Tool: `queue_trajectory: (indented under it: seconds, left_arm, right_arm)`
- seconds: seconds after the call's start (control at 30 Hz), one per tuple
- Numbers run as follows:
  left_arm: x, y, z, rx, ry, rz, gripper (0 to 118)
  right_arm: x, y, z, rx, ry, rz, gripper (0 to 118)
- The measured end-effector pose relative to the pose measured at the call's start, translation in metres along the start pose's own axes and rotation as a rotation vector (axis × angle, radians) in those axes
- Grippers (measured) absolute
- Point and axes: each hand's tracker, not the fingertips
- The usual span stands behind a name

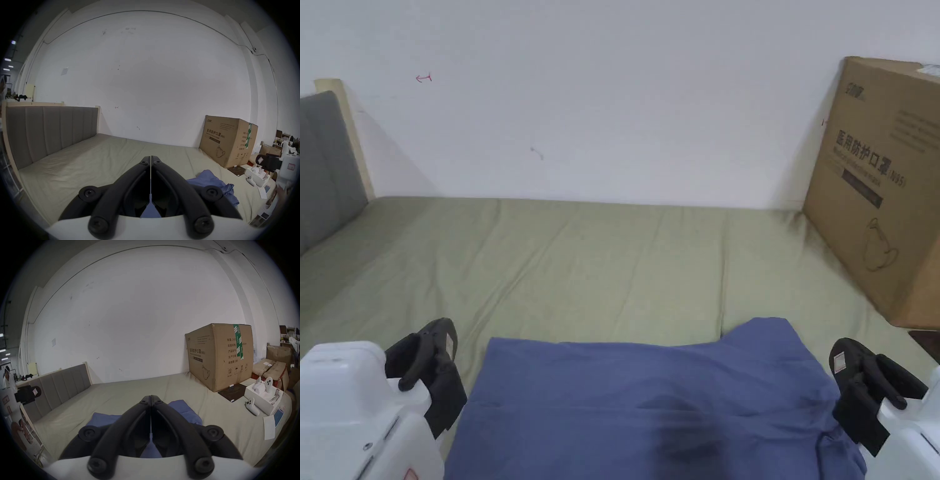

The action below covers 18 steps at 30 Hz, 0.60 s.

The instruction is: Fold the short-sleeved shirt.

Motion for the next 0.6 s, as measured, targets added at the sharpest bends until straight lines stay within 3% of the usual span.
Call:
queue_trajectory:
  seconds: [0.07, 0.23, 0.33, 0.37, 0.4, 0.43, 0.47, 0.5, 0.6]
  left_arm:
    - [-0.009, 0.008, -0.018, -0.167, -0.045, -0.007, 0]
    - [-0.062, -0.020, -0.083, -0.821, -0.092, 0.227, 0]
    - [-0.084, -0.066, -0.103, -0.940, -0.054, 0.271, 0]
    - [-0.091, -0.079, -0.111, -0.957, -0.004, 0.228, 13]
    - [-0.097, -0.090, -0.117, -0.970, 0.039, 0.212, 40]
    - [-0.102, -0.104, -0.125, -0.989, 0.066, 0.191, 70]
    - [-0.105, -0.115, -0.129, -1.007, 0.087, 0.176, 93]
    - [-0.107, -0.126, -0.134, -1.020, 0.114, 0.157, 97]
    - [-0.113, -0.158, -0.151, -1.073, 0.149, 0.125, 97]
  right_arm:
    - [0.001, 0.002, -0.001, -0.010, 0.014, -0.001, 0]
    - [0.000, -0.003, 0.009, -0.095, 0.082, 0.003, 0]
    - [0.009, -0.014, 0.012, -0.134, 0.127, -0.079, 0]
    - [0.010, -0.017, 0.012, -0.139, 0.101, -0.083, 0]
    - [0.009, -0.019, 0.011, -0.144, 0.044, -0.050, 0]
    - [0.010, -0.021, 0.009, -0.152, 0.035, -0.038, 0]
    - [0.012, -0.021, 0.007, -0.161, 0.040, -0.040, 0]
    - [0.012, -0.022, 0.005, -0.177, 0.043, -0.049, 0]
    - [0.013, -0.022, 0.001, -0.209, 0.056, -0.057, 0]
